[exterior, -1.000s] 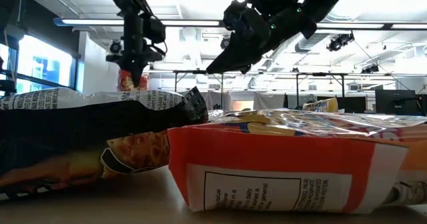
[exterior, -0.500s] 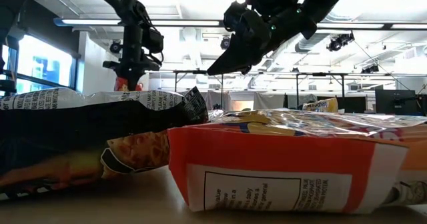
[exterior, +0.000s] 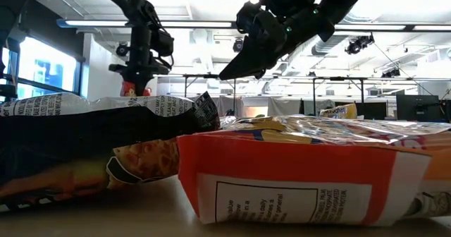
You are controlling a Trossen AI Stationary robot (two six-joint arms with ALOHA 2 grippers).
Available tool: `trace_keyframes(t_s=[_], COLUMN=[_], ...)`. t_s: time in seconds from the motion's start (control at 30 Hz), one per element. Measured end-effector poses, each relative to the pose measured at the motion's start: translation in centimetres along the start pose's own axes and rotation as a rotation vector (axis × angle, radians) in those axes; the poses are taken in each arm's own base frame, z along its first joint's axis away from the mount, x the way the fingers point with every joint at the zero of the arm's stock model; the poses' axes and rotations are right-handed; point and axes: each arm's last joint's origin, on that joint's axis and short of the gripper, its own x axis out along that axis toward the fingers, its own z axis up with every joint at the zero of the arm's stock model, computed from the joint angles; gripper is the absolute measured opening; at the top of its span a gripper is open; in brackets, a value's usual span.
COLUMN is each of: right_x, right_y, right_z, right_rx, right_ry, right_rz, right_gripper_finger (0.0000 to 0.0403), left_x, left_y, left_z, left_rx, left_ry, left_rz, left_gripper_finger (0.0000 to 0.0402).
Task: Sort Maruchan noodles
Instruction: Put the orange noodle pack into the white bin
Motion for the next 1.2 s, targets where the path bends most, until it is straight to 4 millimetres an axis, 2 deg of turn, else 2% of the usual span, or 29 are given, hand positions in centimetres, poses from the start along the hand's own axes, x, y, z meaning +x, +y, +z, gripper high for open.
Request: trace_keyframes(t_s=[0.67,0.93,1.2], right_x=[0.1,0.1,0.1], right_y=[0.3,0.5,0.5], right_z=[0.0,0.0,0.0], right_rx=[-0.005,-0.024,-0.026], right_ry=[0.0,0.0,0.0], right_rz=[0.007,0.012,0.011], right_gripper_finger=[0.0,0.0,0.0], left_x=[0.0,2.2,2.5], left_y=[0.0,-0.3,0.3], left_z=[0.1,-0.3,-0.2], left_rx=[-0.029,-0.001,-0.03], left_ry=[-0.009,0.001,0.003], left_rz=[-0.019,-0.021,-0.007], left_gripper_finger=[0.0056,0.0056,0.0056])
